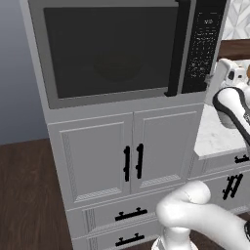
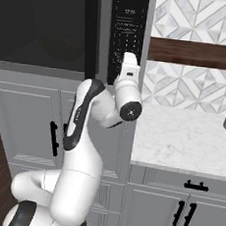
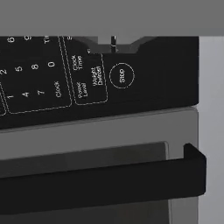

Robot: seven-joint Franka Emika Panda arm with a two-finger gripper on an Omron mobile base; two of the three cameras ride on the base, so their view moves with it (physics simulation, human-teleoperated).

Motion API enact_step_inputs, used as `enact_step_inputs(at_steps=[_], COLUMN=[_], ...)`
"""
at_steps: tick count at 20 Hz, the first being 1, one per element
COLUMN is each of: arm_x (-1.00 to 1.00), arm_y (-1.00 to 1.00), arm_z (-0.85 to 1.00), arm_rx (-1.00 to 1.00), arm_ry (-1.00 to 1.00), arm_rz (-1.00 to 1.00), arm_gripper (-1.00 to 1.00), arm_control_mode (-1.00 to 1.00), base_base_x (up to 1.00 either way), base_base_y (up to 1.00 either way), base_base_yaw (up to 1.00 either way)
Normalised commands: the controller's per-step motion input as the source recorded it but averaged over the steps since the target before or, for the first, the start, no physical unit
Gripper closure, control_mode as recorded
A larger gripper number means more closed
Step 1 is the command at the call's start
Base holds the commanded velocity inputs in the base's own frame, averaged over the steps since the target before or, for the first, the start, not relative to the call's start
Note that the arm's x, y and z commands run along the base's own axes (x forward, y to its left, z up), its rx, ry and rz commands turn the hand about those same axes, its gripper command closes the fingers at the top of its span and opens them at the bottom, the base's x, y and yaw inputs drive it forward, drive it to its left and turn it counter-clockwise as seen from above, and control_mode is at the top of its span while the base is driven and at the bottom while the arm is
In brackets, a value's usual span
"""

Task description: Pick the broccoli from the sink and place it in the bowl. Then pick the bowl and place it in the microwave. Then close the microwave door and press the start button.

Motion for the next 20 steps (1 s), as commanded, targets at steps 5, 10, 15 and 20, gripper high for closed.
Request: enact_step_inputs(at_steps=[5,10,15,20], arm_x=[0.44,0.3,0.47,0.21], arm_y=[-0.3,-0.13,0.0,0.0], arm_z=[0.07,0.0,-0.11,-0.13], arm_rx=[0.03,0.0,0.0,0.0], arm_ry=[-0.08,-0.06,-0.04,-0.05], arm_rz=[0.0,0.0,0.0,0.0], arm_gripper=[1.0,1.0,1.0,1.0], arm_control_mode=[-1.0,-1.0,-1.0,-1.0], base_base_x=[0.0,0.0,0.0,0.0], base_base_y=[0.0,0.0,0.0,0.0], base_base_yaw=[0.0,0.0,0.0,0.0])
